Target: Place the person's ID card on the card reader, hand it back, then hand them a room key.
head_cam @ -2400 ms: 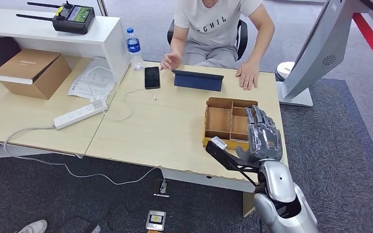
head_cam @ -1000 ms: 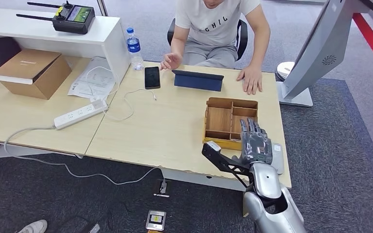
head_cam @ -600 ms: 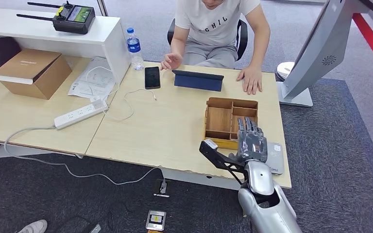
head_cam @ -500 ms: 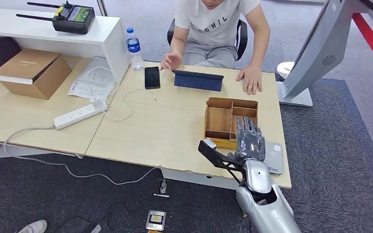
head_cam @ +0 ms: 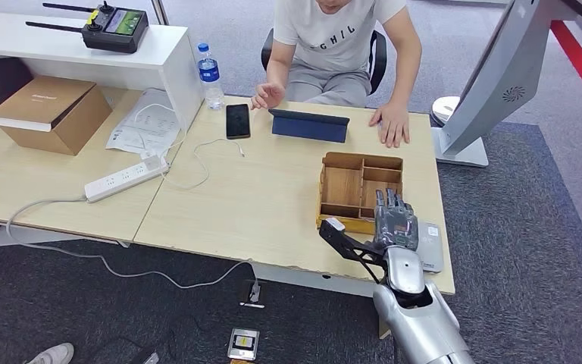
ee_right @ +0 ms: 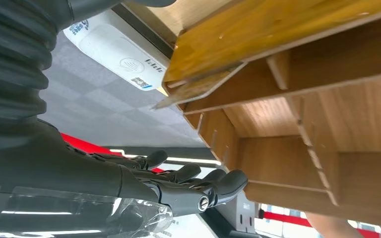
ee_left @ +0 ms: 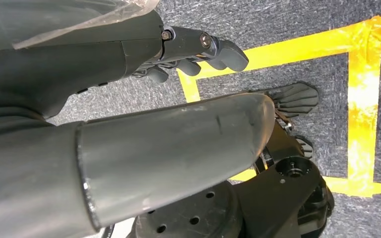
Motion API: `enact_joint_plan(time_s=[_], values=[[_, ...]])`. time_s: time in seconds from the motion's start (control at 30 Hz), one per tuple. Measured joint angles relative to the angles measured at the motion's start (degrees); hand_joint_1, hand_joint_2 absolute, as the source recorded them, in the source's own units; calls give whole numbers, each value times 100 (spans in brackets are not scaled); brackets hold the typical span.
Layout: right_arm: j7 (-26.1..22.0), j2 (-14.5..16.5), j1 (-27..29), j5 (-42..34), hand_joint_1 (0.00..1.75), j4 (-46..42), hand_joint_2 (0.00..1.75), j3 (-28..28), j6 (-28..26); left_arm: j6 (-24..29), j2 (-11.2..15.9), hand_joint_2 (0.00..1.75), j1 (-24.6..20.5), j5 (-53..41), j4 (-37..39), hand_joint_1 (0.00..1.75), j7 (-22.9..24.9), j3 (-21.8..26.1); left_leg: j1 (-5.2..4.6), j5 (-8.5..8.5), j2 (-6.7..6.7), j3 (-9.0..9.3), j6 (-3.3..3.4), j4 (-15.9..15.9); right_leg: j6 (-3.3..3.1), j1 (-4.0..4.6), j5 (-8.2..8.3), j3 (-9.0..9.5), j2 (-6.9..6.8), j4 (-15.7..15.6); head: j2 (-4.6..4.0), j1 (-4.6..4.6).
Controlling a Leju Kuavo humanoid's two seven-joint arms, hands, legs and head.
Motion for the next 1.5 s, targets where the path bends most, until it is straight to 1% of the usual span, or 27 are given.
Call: enact_joint_plan(time_s=[0.23, 0.4, 0.77, 1.03, 1.5], values=[[-90, -116, -100, 60, 0, 303, 175, -234, -70, -7, 3, 0, 0, 6, 4, 0, -2, -78, 0, 0, 1, 0, 0, 0, 0, 0, 1, 1, 0, 0, 0, -1], [-198, -135, -177, 66, 0, 447, 175, -327, -75, -9, 3, 0, 0, 52, 5, 0, -2, -129, 0, 0, 0, 0, 0, 0, -1, 1, 1, 1, 0, 0, 0, 0], [-336, 15, -286, 15, 0, 533, 175, -341, -44, 2, 1, 0, 0, 116, 10, 0, 40, -142, 1, 0, 0, 0, -1, 0, -1, 2, 1, 2, 0, 0, 0, 0], [-363, 138, -297, 16, 0, 382, 175, -323, 36, 24, 1, 0, 0, 169, 10, 0, 81, -144, 0, 0, 0, -1, 0, 0, -1, 2, 1, 1, 0, 0, 0, 0], [-392, 146, -375, -4, 0, 501, 175, -314, -59, 67, 1, 0, 2, 256, 10, 0, 173, -144, 0, 0, 0, -1, -1, 0, -1, 2, 1, 1, 0, 0, 0, -1]])
